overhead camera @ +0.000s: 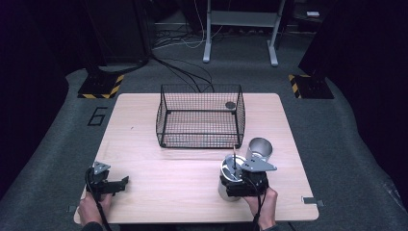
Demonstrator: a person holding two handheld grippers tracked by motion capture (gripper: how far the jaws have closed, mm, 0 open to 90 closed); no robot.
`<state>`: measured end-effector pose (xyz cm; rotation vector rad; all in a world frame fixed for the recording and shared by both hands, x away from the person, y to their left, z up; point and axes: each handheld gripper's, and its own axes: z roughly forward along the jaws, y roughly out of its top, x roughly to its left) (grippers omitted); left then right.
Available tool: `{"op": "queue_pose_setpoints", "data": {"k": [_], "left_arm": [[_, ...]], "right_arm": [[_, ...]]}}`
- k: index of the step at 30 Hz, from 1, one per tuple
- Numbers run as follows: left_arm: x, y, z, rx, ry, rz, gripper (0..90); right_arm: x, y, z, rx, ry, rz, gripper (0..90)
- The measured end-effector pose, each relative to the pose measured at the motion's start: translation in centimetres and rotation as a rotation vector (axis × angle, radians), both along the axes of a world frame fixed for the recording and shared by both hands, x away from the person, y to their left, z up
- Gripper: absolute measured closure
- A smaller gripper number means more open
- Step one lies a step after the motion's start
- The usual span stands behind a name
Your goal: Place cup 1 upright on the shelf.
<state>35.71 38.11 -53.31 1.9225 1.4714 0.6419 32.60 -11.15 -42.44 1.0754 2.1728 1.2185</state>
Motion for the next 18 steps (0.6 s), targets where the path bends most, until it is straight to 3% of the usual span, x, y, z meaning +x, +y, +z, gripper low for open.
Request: {"op": "queue_pose_setpoints", "data": {"k": [18], "left_arm": [[0.0,0.0,0.0,0.0,0.0,0.0,0.3]], "right_arm": [[0.2,-0.1,1.4,-0.004,-0.016,0.005,3.3]]}}
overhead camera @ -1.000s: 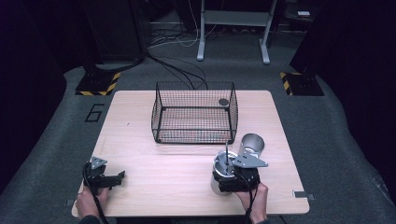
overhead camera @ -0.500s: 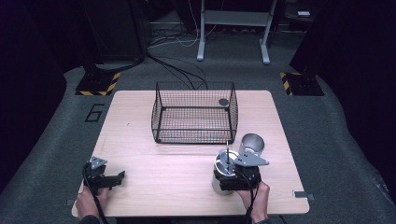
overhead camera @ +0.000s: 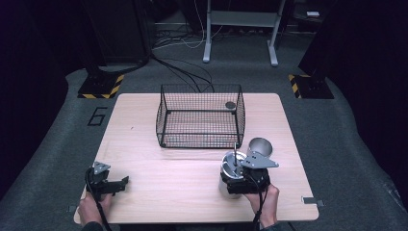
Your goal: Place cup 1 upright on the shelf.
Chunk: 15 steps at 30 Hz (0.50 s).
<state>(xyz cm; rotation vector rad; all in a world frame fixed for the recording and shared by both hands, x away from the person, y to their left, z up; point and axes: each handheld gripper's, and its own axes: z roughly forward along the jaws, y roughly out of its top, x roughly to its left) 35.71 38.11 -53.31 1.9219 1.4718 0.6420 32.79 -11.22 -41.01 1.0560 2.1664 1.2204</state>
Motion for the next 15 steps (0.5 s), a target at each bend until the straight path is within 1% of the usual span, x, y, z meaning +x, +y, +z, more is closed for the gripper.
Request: {"op": "queue_pose_setpoints", "data": {"k": [5,7,12,15], "left_arm": [[0.0,0.0,0.0,0.0,0.0,0.0,0.3],[0.0,0.0,0.0,0.001,0.001,-0.001,0.3],[0.0,0.0,0.0,0.001,0.0,0.0,0.3],[0.0,0.0,0.0,0.001,0.0,0.0,0.3]], "right_arm": [[0.1,0.1,0.4,-0.013,-0.003,0.01,3.3],[0.2,0.2,0.6,-0.006,-0.004,0.002,3.3],[0.4,0.3,1.2,0.01,-0.005,0.012,3.3],[0.5,0.4,1.8,0.004,-0.013,0.023,3.3]]}}
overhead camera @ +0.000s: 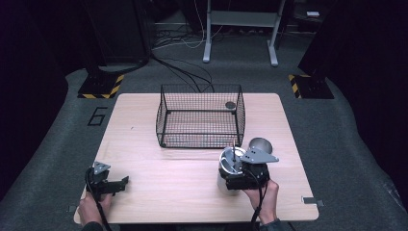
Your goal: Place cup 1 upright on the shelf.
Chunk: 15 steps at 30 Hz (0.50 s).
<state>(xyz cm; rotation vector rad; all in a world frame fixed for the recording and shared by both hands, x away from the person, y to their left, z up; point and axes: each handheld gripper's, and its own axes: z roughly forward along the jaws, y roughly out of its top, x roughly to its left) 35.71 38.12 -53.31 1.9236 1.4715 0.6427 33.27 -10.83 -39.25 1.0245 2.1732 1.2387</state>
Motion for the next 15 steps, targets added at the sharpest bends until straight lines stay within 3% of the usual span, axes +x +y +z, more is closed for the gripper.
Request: {"op": "queue_pose_setpoints", "data": {"k": [15], "left_arm": [[0.0,0.0,0.0,0.001,0.0,0.0,0.3]], "right_arm": [[1.2,1.2,2.0,0.004,-0.002,0.029,3.3]]}}
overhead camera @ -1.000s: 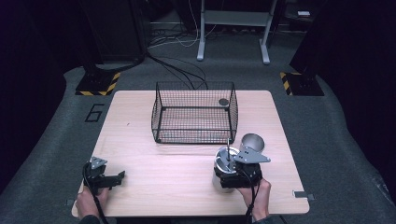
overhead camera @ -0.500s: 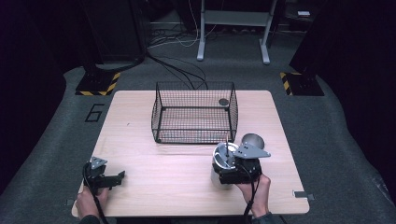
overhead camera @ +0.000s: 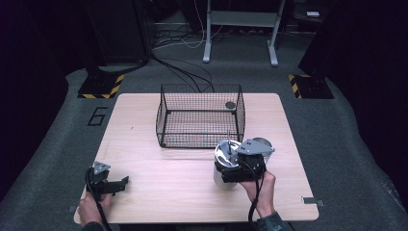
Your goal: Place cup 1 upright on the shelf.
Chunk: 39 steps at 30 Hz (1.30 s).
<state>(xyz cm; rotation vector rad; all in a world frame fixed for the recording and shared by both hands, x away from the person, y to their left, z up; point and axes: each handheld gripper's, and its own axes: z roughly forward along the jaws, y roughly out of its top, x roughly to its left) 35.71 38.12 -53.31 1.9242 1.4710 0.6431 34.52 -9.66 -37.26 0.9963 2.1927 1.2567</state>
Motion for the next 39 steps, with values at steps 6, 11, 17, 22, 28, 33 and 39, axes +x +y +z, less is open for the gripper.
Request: {"op": "queue_pose_setpoints", "data": {"k": [6,11,17,22,28,33,39], "left_arm": [[0.0,0.0,0.0,-0.001,0.0,0.001,0.3],[0.0,0.0,0.0,-0.001,0.0,0.001,0.3],[0.0,-0.1,0.0,-0.01,0.0,0.007,0.3],[0.0,-0.1,0.0,-0.008,0.0,0.005,0.3],[0.0,-0.1,0.0,-0.007,0.0,0.005,0.3],[0.0,-0.1,0.0,-0.007,0.0,0.005,0.3],[0.0,-0.1,0.0,-0.007,0.0,0.005,0.2]], "right_arm": [[0.6,0.7,0.8,0.005,0.0,0.009,3.3],[1.2,1.2,1.7,0.001,-0.016,0.027,3.3],[1.8,1.8,2.7,-0.006,-0.031,0.047,3.3],[2.2,2.3,3.2,-0.012,-0.031,0.06,3.3],[2.9,3.1,4.1,-0.026,-0.039,0.091,3.3],[3.3,3.6,4.8,-0.024,-0.049,0.094,3.3],[3.9,4.1,5.6,-0.001,-0.057,0.091,3.3]]}}
